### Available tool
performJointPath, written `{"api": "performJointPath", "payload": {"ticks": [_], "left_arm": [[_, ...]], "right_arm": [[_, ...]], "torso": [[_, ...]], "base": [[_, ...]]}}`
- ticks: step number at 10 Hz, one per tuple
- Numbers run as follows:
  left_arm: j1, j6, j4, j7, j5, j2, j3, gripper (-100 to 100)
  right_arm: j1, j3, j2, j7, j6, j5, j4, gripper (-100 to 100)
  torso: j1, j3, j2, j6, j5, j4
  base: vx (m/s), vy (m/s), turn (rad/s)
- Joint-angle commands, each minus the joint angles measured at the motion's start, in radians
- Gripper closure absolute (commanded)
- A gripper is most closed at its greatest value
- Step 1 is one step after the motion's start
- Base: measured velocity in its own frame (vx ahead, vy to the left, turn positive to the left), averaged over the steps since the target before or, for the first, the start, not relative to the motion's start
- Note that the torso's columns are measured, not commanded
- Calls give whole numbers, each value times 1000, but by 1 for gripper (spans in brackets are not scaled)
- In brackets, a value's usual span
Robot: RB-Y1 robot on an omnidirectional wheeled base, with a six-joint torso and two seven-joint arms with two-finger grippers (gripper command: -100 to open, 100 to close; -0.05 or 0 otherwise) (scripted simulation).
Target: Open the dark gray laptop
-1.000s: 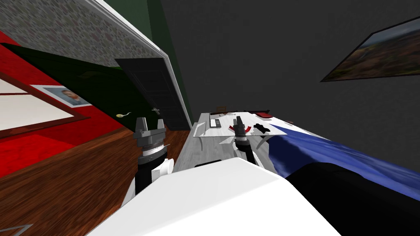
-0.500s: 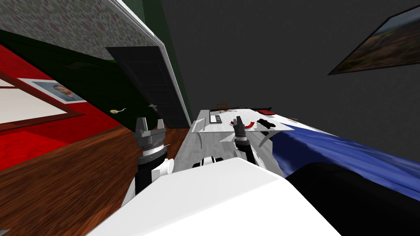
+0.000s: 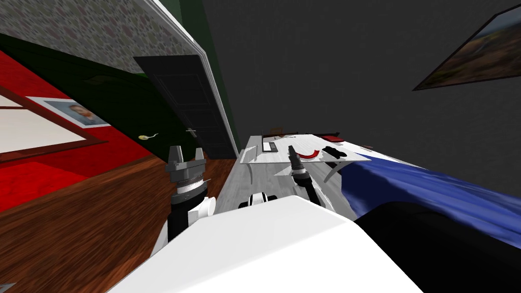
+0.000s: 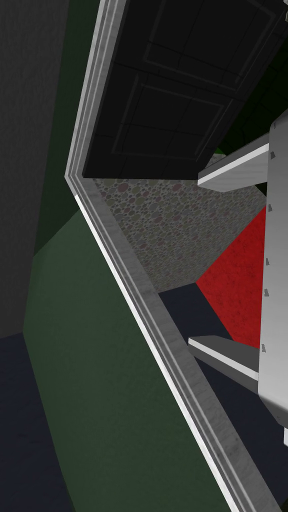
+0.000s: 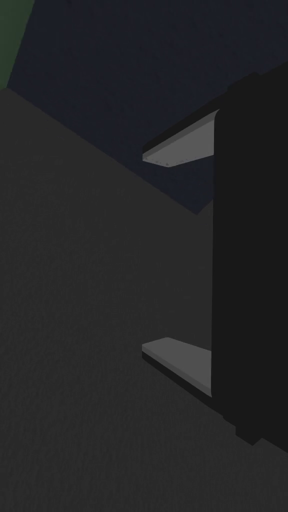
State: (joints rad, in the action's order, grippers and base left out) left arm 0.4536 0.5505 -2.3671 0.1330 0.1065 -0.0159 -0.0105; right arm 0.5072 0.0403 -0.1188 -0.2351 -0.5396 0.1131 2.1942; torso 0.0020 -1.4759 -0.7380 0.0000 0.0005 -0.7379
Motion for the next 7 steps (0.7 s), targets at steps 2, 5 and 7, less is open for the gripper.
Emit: {"api": "performJointPath", "payload": {"ticks": [2,5,7], "left_arm": [[0,0,0,0,0,0,0,0],[0,0,0,0,0,0,0,0],[0,0,0,0,0,0,0,0]], "right_arm": [[-30,44,-91,-96,51,60,-54,-100],[-60,88,-161,-182,99,120,-114,-100],[-70,104,-183,-218,115,141,-134,-100]], "torso": [[-2,-1,1,0,0,0],[1,1,-1,0,0,0],[-5,0,1,0,-1,0]], "base": [[42,132,20],[23,176,19],[48,114,13]]}}
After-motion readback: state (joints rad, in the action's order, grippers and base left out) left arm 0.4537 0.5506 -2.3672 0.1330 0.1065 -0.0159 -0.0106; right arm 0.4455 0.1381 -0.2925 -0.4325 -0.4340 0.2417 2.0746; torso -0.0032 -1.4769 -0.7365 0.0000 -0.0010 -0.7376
